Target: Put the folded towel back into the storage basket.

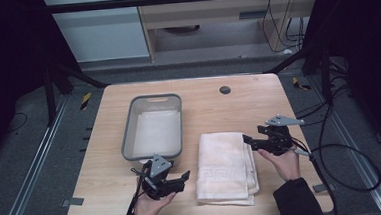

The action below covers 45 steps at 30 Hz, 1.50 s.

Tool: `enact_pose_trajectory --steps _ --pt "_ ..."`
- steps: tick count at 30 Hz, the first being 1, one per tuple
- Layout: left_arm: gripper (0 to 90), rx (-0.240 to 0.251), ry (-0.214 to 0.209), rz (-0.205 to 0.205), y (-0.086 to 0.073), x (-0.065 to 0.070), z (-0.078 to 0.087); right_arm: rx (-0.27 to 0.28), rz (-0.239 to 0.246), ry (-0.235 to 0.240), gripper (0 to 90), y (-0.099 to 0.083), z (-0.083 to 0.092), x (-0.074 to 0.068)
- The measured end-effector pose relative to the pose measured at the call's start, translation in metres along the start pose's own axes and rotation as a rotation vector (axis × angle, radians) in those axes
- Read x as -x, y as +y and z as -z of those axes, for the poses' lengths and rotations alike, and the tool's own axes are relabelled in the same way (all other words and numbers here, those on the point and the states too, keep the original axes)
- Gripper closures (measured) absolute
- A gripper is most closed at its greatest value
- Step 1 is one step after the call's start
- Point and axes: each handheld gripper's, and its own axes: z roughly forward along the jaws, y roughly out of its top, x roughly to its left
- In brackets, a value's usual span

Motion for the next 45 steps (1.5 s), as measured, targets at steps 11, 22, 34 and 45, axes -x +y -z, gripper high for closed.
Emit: enact_pose_trajectory --steps 11,22,34,45 --pt "32.7 -0.052 -0.033 0.003 -0.005 0.008 -0.022 -0.050 -0.015 0.013 25.0 -0.009 -0.012 0.002" --pt "31.8 -0.062 -0.042 0.011 -0.006 0.013 -0.035 -0.097 0.002 0.014 23.9 -0.016 -0.026 -0.001" --pt "29.8 -0.077 -0.064 0.000 -0.007 0.020 -0.048 -0.124 -0.048 0.041 23.9 -0.026 -0.041 0.002" --pt "28.5 -0.117 -0.084 -0.009 -0.012 0.027 -0.066 -0.168 -0.049 0.058 23.7 -0.034 -0.054 0.002"
